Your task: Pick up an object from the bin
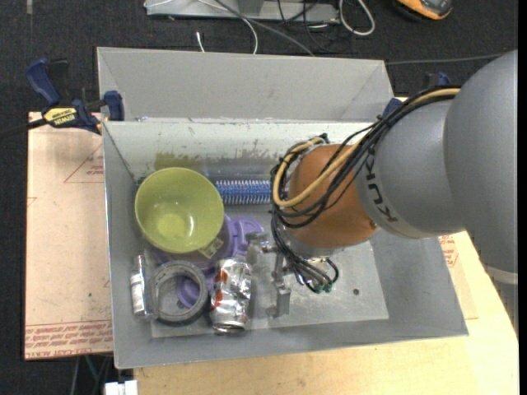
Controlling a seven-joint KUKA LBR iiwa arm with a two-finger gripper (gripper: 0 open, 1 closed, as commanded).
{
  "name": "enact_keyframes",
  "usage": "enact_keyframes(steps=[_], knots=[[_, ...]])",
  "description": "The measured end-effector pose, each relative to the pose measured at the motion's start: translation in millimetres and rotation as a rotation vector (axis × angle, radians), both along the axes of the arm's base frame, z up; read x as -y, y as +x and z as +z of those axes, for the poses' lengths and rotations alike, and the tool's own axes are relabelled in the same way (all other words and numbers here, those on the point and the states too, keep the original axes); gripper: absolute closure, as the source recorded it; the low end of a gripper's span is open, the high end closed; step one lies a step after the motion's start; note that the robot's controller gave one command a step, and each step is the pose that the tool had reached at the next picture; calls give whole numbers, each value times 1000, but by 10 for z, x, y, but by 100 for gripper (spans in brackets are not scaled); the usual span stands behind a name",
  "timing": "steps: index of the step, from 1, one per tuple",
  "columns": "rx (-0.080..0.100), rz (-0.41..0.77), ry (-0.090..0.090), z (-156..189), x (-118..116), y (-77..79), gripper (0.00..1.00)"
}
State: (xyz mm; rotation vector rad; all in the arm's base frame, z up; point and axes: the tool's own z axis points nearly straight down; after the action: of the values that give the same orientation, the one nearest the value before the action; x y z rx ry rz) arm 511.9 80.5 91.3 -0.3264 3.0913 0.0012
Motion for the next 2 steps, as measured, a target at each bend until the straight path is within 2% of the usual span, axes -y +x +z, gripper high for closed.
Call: enact_keyframes(steps=[1,2], knots=[[11,111,3,505,-658,-83,0],[-17,-63,-5,-232,-574,-100,0]])
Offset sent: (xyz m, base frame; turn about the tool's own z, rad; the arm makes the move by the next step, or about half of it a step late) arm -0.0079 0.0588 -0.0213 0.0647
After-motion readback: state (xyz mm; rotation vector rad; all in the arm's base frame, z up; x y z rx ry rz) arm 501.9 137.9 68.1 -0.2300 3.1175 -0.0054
